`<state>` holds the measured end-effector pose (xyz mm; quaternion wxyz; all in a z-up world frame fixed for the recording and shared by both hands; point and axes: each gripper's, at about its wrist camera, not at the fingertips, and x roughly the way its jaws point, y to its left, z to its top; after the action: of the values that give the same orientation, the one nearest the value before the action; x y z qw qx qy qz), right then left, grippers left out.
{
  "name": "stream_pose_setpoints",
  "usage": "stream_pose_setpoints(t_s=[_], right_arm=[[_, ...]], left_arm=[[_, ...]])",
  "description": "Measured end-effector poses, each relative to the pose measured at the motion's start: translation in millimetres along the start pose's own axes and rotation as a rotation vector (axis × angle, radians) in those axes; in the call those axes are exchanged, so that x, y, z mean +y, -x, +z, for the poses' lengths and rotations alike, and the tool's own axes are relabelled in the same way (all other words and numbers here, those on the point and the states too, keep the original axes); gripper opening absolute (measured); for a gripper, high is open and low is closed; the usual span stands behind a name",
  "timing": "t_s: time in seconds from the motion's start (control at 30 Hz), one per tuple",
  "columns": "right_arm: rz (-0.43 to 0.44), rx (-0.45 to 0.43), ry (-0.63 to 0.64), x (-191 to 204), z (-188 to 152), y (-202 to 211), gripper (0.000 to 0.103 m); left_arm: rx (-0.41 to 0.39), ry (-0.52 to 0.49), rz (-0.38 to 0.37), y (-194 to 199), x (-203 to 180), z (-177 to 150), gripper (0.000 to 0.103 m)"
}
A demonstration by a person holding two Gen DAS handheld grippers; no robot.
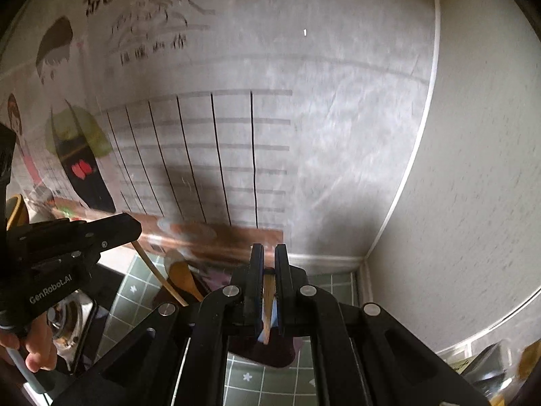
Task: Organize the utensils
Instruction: 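Lower both chopsticks into the purple holder and open both tools, then withdraw both open tools toward the remaining chopsticks on the mat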
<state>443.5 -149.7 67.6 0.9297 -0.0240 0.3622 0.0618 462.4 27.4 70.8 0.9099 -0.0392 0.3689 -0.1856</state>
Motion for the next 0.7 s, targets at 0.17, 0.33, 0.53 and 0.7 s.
stream_pose_setpoints(t_s=[0.17,0.33,0.53,0.7], right_arm=[[-0.005,-0.015,0.007,1,-5,2,0.008],[-0.071,-0.067,0.031,0,-10,26,0.027],[-0.126,-0.156,0.029,-13,-11,69,0.037],[-0.13,-0.164,0.044,-18,-27,91,0.043]], left_arm=[[0.0,0.033,-0.031,0,4,-3,0.009],[-0.089,0.074,-0.037,31,7,7,0.01],[-0.173,0.099,-0.012,75,5,11,0.018],[-0.193,0.108,0.022,100,3,-16,0.02]])
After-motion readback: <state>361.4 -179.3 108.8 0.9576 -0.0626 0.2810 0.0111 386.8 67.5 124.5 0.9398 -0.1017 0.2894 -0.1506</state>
